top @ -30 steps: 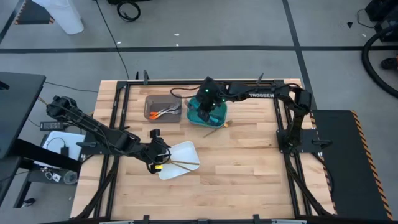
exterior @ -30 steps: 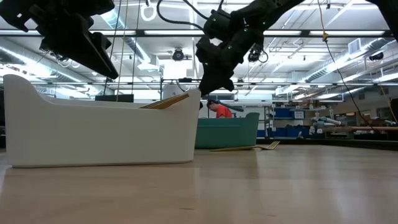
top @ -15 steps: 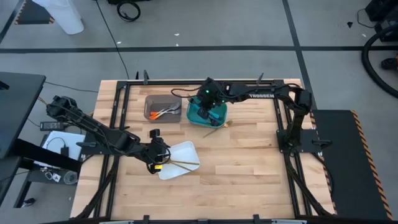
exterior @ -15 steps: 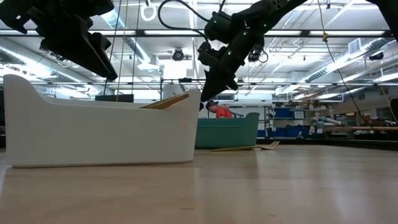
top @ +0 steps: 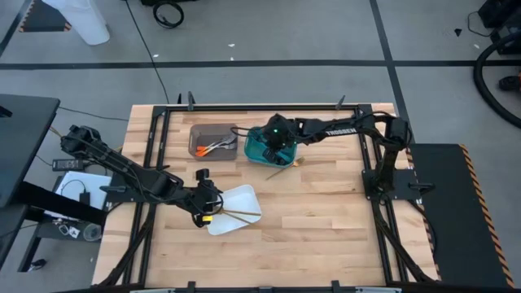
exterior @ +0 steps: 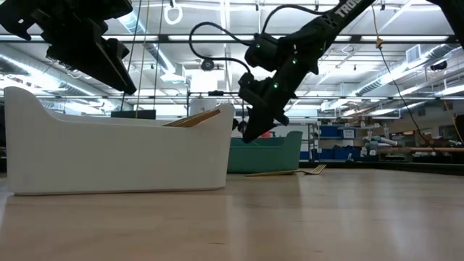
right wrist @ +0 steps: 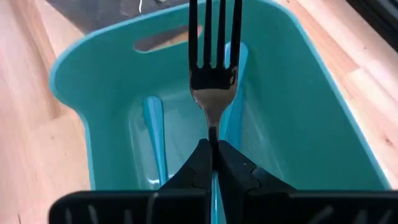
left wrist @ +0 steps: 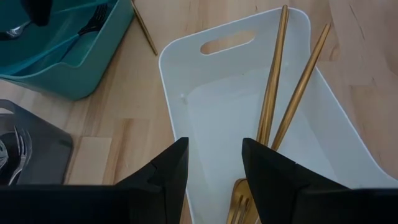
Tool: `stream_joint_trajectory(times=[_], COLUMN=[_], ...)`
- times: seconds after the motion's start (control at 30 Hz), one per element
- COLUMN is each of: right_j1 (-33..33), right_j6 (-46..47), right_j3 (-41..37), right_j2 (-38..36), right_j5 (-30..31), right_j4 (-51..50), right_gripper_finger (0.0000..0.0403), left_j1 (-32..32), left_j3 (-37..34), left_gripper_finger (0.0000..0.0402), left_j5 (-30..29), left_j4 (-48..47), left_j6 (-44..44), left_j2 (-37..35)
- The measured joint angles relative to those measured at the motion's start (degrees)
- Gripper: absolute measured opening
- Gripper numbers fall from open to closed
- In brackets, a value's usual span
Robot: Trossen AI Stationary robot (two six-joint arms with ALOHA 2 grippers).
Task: Sort silverware by color (type)
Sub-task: Put the blue fork into the white bin, then put the gold fork into the white bin
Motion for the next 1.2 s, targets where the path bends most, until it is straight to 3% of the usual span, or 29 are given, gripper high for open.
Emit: stream_joint_trajectory(times=[0.4, 0.93, 1.2], right_j1=[-1.27, -2.34, 1.42], right_j6=[2.04, 0.87, -5.86], right_j3=[-4.13, -2.74, 0.15], right_j2=[0.0, -0.02, -1.17], right_j5=[-0.09, -1.61, -4.06], right_j4=[3.49, 2.65, -0.94], right_gripper_finger=[0.002, 0.0116, 0.0124], left_j1=[-0.02, 0.0, -0.02], left_j3=[0.0, 0.0, 0.0], left_gripper_finger=[0.016, 0.016, 0.016], left_j5=[0.0, 0.0, -0.02], left_j4=[0.04, 0.04, -0.26], left_j6=[-0.41, -0.61, -2.14], left_j2=[0.0, 0.0, 0.0])
